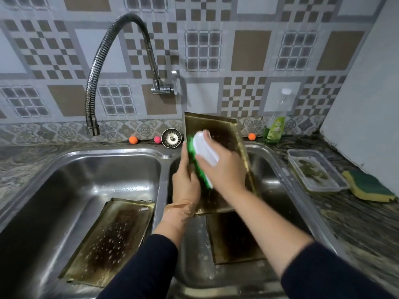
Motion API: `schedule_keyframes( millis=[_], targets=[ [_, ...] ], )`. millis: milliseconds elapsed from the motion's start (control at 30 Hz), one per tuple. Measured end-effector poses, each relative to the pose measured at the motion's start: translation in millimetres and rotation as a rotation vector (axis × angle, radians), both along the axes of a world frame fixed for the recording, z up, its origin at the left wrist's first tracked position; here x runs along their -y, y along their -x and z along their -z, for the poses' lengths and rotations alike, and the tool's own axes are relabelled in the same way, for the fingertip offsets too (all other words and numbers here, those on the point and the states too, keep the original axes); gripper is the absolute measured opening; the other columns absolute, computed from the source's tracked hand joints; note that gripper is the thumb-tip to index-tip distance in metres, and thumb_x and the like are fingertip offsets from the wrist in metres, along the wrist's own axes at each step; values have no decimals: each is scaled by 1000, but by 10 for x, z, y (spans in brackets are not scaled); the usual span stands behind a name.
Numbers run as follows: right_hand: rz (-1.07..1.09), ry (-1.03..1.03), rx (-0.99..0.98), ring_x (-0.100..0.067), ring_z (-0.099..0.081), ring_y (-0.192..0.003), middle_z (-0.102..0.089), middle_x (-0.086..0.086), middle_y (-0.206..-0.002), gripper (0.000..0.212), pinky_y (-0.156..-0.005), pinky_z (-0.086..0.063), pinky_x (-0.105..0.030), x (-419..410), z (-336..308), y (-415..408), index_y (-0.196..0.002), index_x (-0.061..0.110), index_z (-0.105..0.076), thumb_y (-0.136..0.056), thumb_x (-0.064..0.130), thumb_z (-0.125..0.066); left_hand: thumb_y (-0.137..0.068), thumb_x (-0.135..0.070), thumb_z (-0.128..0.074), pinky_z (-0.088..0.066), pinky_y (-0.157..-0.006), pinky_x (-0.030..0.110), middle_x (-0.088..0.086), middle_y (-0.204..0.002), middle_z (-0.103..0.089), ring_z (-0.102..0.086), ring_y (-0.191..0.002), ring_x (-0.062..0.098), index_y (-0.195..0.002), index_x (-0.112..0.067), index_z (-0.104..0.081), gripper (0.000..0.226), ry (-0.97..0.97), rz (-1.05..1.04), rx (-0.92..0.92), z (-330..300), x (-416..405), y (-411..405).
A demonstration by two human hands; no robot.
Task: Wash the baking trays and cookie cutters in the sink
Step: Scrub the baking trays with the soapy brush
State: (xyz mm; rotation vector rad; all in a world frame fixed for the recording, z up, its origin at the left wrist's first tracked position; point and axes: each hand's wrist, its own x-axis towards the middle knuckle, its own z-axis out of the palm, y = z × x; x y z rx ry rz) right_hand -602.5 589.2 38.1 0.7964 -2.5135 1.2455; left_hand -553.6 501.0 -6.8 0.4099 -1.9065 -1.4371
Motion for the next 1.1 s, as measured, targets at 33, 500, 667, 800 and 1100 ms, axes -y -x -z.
schedule_keyframes(
  millis=[33,500,667,800,1100],
  targets=[
    [-25,36,5,-16,-66,-76,-71,2,-85,61,-67,-54,-30,-89,186,-169,-138,49,-38,-83,45,-65,-91,7,-39,-29,-83,-8,-32,-110,-43,-38,-92,-38,-150,-29,-25,70,-7,-18,12,-11,64,-27],
    [114,15,213,-32,-49,-124,-41,-3,-148,88,-90,-45,-37,-193,-623,407,-151,36,5,-87,63,-49,-89,-5,-44,-38,-48,30,-4,-68,-56,-50,-54,15,-146,-47,1,84,639,-111,329,-27,-339,-247],
    [331,12,262,-26,-61,-99,-62,-6,-119,91,-69,-41,-30,-119,-565,311,-152,28,6,-89,42,-57,-68,-4,-69,-28,-32,21,-10,-64,-61,-48,-35,13,-144,-30,-41,84,856,-230,212,7,-529,-160],
    [311,118,252,-17,-54,-80,-62,-3,-111,84,-67,-41,-28,-259,-631,306,-153,30,-2,-90,33,-58,-93,-43,-45,-51,-57,28,-14,-110,-67,-68,-81,13,-147,-45,-23,59,732,-42,200,-50,-567,-262],
    [140,688,364,2,-50,-112,-27,9,-155,74,-81,-37,-11,-523,-599,324,-150,33,-22,-89,18,-60,-91,-58,-44,-28,-110,31,-2,-146,-43,-42,-133,19,-149,-46,-3,72,-122,239,381,131,-23,-99]
  ],
)
